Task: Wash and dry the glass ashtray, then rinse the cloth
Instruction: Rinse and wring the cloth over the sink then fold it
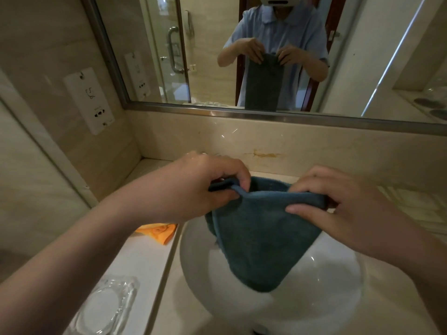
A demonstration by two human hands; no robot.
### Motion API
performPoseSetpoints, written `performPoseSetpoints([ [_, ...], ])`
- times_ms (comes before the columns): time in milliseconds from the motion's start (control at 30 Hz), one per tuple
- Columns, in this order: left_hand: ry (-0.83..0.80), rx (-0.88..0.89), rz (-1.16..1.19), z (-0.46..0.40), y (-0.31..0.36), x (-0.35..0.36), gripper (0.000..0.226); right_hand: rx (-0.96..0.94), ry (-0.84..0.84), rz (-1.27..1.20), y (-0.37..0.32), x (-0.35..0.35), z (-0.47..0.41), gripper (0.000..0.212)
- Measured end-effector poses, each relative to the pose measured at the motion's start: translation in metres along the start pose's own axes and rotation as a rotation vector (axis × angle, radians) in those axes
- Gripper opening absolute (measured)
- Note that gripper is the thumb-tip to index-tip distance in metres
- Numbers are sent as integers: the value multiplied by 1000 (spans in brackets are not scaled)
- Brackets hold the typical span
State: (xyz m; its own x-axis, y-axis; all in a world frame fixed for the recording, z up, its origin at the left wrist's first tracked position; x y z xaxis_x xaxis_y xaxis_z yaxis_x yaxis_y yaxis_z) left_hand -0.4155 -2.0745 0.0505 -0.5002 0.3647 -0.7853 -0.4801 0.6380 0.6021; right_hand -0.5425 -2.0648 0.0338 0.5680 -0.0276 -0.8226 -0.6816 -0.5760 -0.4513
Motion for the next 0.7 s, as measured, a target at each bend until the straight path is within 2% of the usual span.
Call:
performPoseSetpoints([
  [33,1,4,-51,0,1,0,25,1,-8,25,0,-2,-1,9],
  [167,-9,24,-189,3,2,-4,25,2,-25,75,-1,-13,-4,25],
  [233,-26,-1,-202,4,-1,-7,25,-10,-37,83,-2,-18,-4,37],
  [400,-6,-27,-161,7,-8,-13,18,-27,-58,78,1,-21,-3,51],
  [533,18,-11,-120,10,-8,-15,13,18,-18,22,7,-24,-3,53],
  [567,21,-8,-106,11,-8,-15,13,39,-7,4,8,-24,-3,49],
  [633,34,-17,-73,12,-11,-15,13,84,30,-44,10,-26,-1,30],
  [700,50,-31,-48,14,-14,-16,19,117,62,-84,13,-28,0,22],
])
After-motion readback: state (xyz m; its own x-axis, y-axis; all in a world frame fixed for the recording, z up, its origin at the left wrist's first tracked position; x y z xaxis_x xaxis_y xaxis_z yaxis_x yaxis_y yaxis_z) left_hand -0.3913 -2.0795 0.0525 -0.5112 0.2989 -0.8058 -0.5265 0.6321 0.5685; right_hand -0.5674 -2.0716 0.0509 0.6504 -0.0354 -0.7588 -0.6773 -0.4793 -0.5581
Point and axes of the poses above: each hand's wrist, its own z-axis away from the middle knuckle, its own x-axis out of the palm, y = z × x, the point moved 9 cm from there along -z, towards the middle knuckle, and after that the axes turned 4 degrees about z, right-handed, at the moved point
